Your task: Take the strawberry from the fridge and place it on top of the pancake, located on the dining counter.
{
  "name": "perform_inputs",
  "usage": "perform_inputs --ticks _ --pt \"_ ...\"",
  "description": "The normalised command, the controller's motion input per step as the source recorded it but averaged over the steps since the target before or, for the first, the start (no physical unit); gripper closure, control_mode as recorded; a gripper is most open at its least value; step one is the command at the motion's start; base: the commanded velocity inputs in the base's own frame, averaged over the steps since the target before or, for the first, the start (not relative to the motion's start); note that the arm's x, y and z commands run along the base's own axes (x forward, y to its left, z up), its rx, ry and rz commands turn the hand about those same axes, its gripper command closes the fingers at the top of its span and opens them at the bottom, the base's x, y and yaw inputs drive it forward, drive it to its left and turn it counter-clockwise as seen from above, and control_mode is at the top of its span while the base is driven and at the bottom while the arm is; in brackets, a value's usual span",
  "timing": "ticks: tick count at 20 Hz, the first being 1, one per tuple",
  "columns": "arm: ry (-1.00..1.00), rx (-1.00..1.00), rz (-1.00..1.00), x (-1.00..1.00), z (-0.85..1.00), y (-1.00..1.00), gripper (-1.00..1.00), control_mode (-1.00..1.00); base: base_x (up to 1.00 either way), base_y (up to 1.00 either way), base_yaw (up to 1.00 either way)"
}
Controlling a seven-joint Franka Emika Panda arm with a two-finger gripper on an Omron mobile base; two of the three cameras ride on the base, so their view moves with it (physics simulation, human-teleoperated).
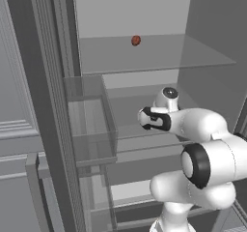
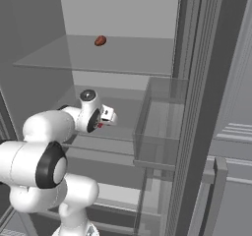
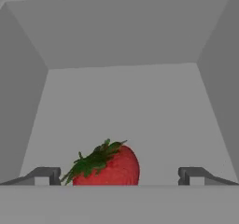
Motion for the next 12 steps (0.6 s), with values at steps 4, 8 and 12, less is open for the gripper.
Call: perform_inputs --ticks 4,8,12 --pt "0.00 0.00 0.04 0.18 -0.11 0.01 -1.00 -1.00 0.00 0.00 0.00" --pt "0.00 0.00 0.02 0.15 -0.12 0.01 -1.00 -1.00 0.00 0.00 0.00" --pt "0.00 0.00 0.00 0.01 -0.13 0.02 -1.00 -1.00 0.00 0.00 0.00"
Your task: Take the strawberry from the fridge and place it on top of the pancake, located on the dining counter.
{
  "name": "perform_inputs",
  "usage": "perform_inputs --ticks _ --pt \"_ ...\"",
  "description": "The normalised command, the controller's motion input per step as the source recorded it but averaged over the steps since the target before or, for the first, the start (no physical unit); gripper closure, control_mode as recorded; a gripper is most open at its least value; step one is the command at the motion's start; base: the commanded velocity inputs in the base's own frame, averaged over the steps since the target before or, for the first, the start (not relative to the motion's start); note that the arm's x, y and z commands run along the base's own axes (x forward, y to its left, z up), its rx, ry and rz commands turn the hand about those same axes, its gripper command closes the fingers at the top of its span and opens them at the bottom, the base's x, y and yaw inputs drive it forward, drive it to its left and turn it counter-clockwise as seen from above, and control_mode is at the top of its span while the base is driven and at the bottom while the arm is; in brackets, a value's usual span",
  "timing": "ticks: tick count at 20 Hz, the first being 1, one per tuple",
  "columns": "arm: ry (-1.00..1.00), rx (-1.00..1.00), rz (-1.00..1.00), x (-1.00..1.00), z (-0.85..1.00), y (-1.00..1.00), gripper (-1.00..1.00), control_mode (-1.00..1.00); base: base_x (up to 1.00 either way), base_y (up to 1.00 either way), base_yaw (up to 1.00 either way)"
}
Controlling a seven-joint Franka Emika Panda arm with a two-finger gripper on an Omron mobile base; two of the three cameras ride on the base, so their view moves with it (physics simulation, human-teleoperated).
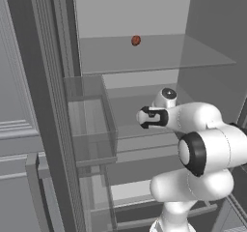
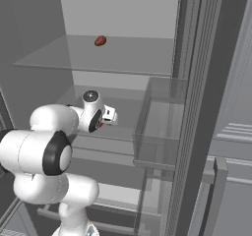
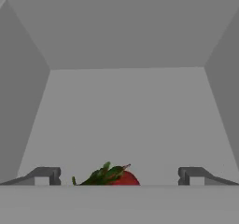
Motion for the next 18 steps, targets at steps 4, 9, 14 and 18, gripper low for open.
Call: perform_inputs --ticks 4,9,14,18 --pt "0.00 0.00 0.00 0.00 -0.15 0.02 1.00 -1.00 0.00 0.00 0.00" --pt "0.00 0.00 0.00 -0.09 -0.03 0.04 1.00 -1.00 0.00 0.00 0.00" --pt "-0.01 -0.01 -0.07 -0.36 0.11 0.00 1.00 -1.00 0.00 0.00 0.00" --pt "-0.08 -0.05 -0.11 -0.49 0.68 0.02 1.00 -1.00 0.00 0.00 0.00"
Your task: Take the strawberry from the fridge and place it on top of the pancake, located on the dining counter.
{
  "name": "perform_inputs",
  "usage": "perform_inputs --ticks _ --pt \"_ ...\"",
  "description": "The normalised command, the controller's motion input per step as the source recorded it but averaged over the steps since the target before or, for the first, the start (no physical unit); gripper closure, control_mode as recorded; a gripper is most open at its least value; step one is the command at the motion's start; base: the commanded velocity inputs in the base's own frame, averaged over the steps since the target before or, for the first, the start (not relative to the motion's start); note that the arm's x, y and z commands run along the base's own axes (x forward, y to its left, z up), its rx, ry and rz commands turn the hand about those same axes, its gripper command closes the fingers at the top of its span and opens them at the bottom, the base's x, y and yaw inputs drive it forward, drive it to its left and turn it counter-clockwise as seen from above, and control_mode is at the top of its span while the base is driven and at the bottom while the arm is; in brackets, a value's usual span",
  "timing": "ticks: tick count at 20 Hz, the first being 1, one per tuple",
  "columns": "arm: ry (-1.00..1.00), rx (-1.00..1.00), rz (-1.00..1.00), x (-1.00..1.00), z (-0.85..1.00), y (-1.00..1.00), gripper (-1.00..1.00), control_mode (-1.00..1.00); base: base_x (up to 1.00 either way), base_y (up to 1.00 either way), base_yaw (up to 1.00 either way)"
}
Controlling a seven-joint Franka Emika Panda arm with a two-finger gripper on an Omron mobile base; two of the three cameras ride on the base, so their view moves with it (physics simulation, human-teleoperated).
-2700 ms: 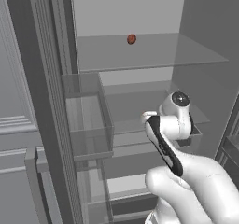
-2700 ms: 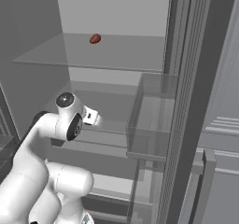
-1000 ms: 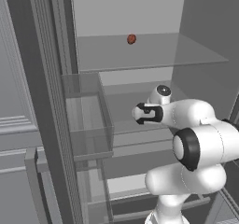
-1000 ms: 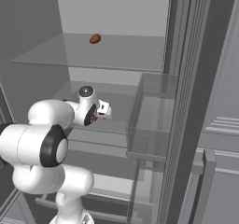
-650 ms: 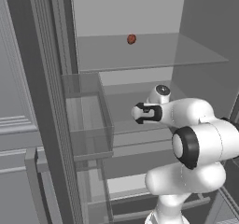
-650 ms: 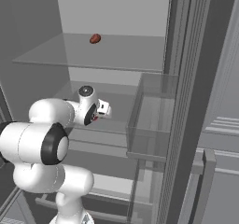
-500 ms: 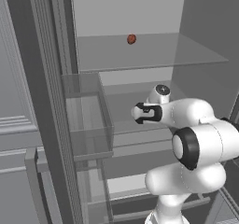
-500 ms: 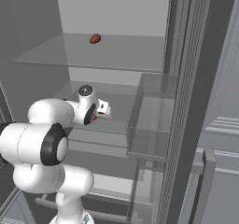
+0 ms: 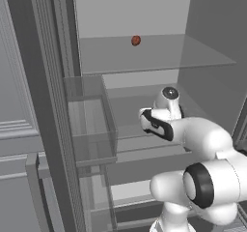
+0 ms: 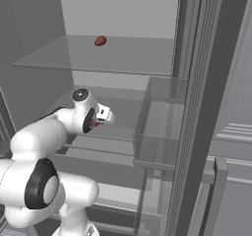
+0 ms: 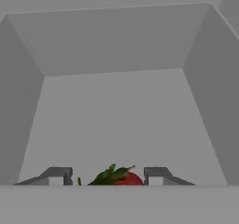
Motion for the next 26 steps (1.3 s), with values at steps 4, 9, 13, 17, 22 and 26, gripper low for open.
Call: perform_inputs --ticks 4,9,13,17,22,26 --pt "-0.04 -0.06 -0.03 -0.42 0.98 0.13 1.00 -1.00 0.00 0.00 0.00" --pt "0.02 0.03 0.01 -0.53 0.85 0.03 1.00 -1.00 0.00 0.00 0.00" --pt "0.15 0.13 0.06 -0.77 0.43 0.00 1.00 -1.00 0.00 0.00 0.00" --pt "0.09 0.04 0.04 -0.96 0.22 0.00 1.00 -1.00 0.00 0.00 0.00" --pt "0.07 -0.02 0.00 -0.67 0.06 0.00 1.00 -1.00 0.00 0.00 0.00" --pt "0.00 -0.06 0.00 -0.44 -0.12 0.00 1.00 -1.00 0.00 0.00 0.00"
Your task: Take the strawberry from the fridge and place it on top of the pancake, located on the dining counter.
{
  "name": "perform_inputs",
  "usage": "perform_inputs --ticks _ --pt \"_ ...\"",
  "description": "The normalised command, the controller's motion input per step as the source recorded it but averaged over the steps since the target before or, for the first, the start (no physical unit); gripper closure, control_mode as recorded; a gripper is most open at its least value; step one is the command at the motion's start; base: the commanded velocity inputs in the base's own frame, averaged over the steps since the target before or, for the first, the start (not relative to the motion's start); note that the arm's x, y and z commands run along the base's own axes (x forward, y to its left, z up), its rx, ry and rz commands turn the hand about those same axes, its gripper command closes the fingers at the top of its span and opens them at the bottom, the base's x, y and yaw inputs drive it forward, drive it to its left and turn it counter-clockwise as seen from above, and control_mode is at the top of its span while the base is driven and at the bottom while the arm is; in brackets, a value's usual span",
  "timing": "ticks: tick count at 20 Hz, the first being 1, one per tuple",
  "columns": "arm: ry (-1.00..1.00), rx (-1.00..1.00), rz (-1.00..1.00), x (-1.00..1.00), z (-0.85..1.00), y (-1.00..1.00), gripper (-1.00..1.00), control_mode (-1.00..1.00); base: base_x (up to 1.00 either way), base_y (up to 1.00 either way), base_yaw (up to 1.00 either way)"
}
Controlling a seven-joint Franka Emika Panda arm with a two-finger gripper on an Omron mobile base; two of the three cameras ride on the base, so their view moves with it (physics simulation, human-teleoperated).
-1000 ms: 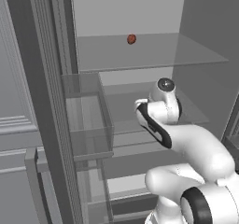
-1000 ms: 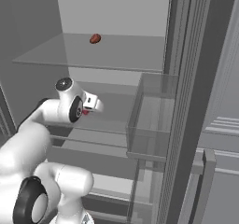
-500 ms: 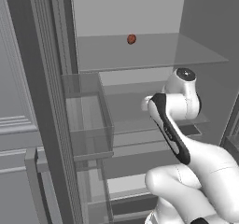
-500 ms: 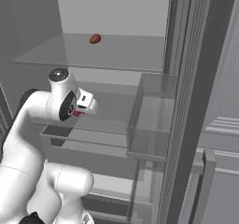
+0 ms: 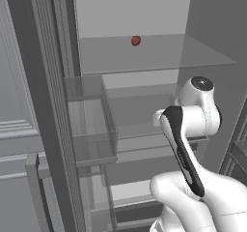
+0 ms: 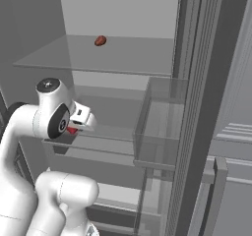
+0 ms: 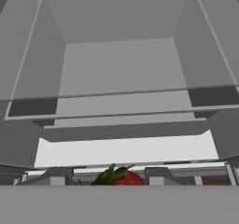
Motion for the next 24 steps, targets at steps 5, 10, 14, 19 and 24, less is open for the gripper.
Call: perform_inputs --ticks 5,10,14,19,24 --pt "0.00 -0.03 0.00 -0.12 -0.10 0.00 1.00 -1.00 0.00 0.00 0.00" --pt "0.00 0.00 0.00 0.00 0.00 0.00 1.00 -1.00 0.00 0.00 0.00" --pt "0.00 0.00 0.00 -0.02 0.00 0.00 1.00 -1.00 0.00 0.00 0.00" --pt "0.00 0.00 0.00 -0.06 0.00 0.00 1.00 1.00 -0.59 0.00 0.00" --pt "0.00 0.00 0.00 0.00 0.00 0.00 1.00 1.00 -0.96 0.02 0.00"
